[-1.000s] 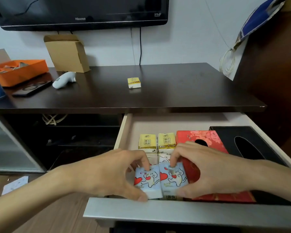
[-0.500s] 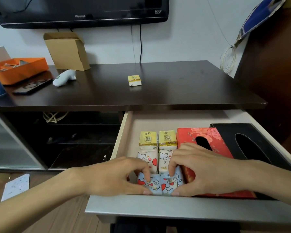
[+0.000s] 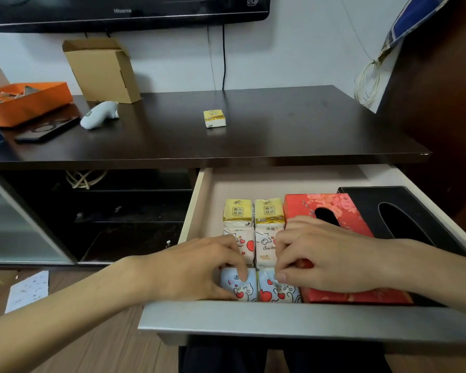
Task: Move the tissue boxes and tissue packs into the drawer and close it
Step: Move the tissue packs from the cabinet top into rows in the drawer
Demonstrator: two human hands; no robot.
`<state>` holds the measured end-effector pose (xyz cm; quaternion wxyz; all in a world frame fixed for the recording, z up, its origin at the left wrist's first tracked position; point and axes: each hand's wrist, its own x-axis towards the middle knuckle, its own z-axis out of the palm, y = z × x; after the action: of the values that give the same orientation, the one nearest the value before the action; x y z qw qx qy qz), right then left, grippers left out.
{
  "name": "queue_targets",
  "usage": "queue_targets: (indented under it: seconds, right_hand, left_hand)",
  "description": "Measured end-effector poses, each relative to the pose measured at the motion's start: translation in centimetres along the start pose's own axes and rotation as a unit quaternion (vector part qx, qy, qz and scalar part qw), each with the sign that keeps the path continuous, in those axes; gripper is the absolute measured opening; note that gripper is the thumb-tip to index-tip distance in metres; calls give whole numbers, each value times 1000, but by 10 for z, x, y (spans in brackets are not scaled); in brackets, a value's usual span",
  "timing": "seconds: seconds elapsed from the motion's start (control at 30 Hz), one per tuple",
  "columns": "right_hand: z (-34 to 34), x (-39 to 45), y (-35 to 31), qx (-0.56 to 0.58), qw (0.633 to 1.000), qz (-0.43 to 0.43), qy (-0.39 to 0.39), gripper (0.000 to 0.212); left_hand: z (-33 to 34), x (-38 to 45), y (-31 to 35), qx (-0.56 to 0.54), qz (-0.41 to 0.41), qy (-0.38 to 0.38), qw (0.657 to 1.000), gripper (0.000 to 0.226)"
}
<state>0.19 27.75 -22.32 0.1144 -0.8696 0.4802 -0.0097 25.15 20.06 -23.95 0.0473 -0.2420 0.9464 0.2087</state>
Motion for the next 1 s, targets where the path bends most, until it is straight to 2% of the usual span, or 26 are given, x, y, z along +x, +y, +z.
queue_targets:
  seconds: [0.1, 0.2, 0.4, 0.53, 0.63, 0.7, 0.8, 0.87, 1.0]
  right_hand:
    - [-4, 6, 5, 3, 1000, 2, -3, 34]
    - [-18, 20, 16, 29, 997, 23, 72, 27]
    - [-55, 84, 70, 83, 955, 74, 274, 15]
    - [-62, 131, 121, 107, 928, 162, 318, 15]
    - [-56, 153, 150, 63, 918, 213, 328, 19]
    - [-50, 161, 159, 39, 909, 242, 338, 27]
    - [-44, 168, 164, 29, 902, 254, 347, 35]
    - [-44, 168, 166, 38, 899, 258, 352, 38]
    - [-45, 167, 166, 58, 897, 254, 357, 42]
  left_hand:
    - [-1, 1, 1, 25, 10, 5, 1000, 33]
    - [-12, 3, 0, 53, 8, 27, 998, 33]
    - [-72, 29, -25, 20, -30, 197, 980, 18]
    - [-114, 80, -71, -4, -96, 309, 946, 16]
    - [-136, 129, -116, -8, -167, 350, 922, 31]
    - [-148, 156, -142, 2, -197, 359, 912, 42]
    - [-156, 185, -168, 5, -242, 309, 920, 59]
    - [-155, 196, -175, 32, -262, 280, 923, 58]
    - [-148, 196, -167, 27, -215, 318, 923, 44]
